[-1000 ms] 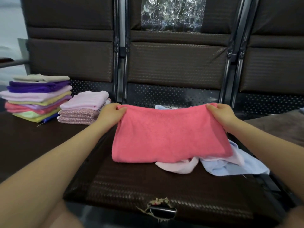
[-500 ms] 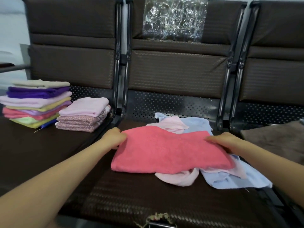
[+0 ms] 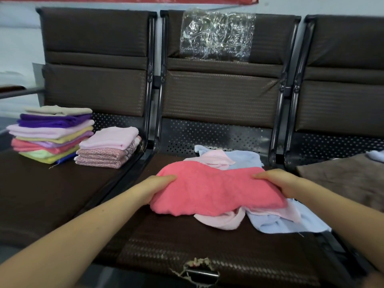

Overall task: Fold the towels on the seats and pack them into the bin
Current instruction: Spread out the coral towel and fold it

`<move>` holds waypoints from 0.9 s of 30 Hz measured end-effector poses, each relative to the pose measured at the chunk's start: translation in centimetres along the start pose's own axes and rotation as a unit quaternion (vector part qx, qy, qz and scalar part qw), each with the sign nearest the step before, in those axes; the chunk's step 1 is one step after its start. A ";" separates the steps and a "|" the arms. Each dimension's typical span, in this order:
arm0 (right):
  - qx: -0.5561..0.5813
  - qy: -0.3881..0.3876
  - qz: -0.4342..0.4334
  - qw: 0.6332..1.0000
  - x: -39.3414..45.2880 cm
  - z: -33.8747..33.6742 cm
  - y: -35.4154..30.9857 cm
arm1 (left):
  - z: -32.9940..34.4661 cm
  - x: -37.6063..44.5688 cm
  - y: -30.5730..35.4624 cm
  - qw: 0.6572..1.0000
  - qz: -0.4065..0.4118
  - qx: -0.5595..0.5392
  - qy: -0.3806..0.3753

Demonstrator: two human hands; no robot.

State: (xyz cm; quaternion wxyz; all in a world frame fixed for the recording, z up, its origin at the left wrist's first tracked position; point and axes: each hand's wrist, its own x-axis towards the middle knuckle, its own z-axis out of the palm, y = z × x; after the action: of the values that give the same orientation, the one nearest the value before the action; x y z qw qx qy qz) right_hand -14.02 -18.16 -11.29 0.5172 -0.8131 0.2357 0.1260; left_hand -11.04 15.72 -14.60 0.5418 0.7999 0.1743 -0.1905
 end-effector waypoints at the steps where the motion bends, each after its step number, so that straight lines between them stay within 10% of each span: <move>1: 0.001 0.017 -0.008 1.000 -0.1 0.0 -0.1 | -0.1 0.0 0.0 1.000 0.008 -0.016 -0.004; 9: 0.039 0.109 -0.144 0.983 -0.7 0.0 -0.8 | -1.2 -0.3 0.4 0.985 -0.066 -0.150 -0.056; 17: 0.125 0.045 -0.008 0.991 0.3 0.6 -1.3 | -2.2 -0.3 0.8 0.978 -0.125 -0.161 -0.038; 27: 0.234 0.069 -0.054 0.968 -0.1 4.0 -4.7 | -2.2 0.8 -0.2 0.987 0.074 -0.133 0.042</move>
State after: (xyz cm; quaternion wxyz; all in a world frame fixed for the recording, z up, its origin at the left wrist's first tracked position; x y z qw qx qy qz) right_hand -11.60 -12.91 -9.30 0.6817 -0.6877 0.2492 -0.0174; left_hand -10.17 17.93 -14.46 0.6483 0.7386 0.1604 -0.0914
